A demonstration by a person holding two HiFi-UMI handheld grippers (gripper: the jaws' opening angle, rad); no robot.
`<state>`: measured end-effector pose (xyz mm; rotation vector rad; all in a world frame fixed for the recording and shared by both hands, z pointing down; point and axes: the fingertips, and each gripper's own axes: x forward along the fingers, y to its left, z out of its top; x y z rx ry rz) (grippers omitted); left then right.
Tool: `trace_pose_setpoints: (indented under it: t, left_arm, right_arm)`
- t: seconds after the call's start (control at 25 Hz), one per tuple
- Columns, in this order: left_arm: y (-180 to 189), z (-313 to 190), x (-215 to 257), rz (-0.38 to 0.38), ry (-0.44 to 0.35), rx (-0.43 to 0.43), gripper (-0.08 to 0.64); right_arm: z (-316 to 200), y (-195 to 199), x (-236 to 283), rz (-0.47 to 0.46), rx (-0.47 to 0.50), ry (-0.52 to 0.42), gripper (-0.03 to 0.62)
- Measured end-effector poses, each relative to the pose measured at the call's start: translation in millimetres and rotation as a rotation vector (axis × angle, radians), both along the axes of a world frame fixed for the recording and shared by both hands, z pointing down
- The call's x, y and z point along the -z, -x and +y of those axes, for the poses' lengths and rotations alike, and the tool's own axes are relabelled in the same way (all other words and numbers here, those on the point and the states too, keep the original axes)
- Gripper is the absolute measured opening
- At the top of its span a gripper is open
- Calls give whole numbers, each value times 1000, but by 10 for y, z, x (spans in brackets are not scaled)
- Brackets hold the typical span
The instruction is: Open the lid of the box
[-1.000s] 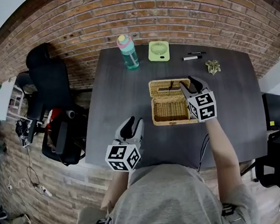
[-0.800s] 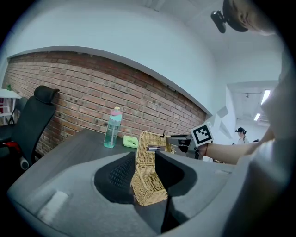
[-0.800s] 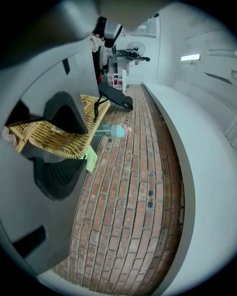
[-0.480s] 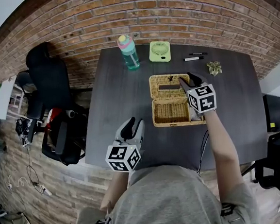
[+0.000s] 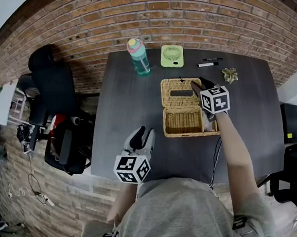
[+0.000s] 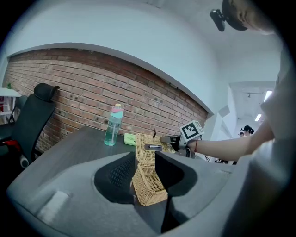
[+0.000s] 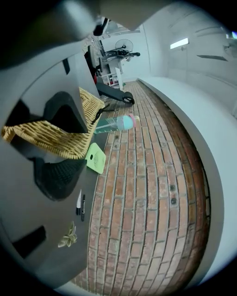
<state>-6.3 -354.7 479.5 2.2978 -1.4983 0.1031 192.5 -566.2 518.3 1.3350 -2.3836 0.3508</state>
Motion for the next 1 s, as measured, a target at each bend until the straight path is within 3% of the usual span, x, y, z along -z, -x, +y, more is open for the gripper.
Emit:
trace_pose_setpoints:
  t: [0.52,1.0]
  left_arm:
    - [17,-97,-71,-1,28,5,133]
    - [13,-123,-102,-4,37,5,135]
  right_arm:
    - [-226,-13,-391,-69,-30,119,176]
    - [-288,-27,-646,-73,-69,190,176]
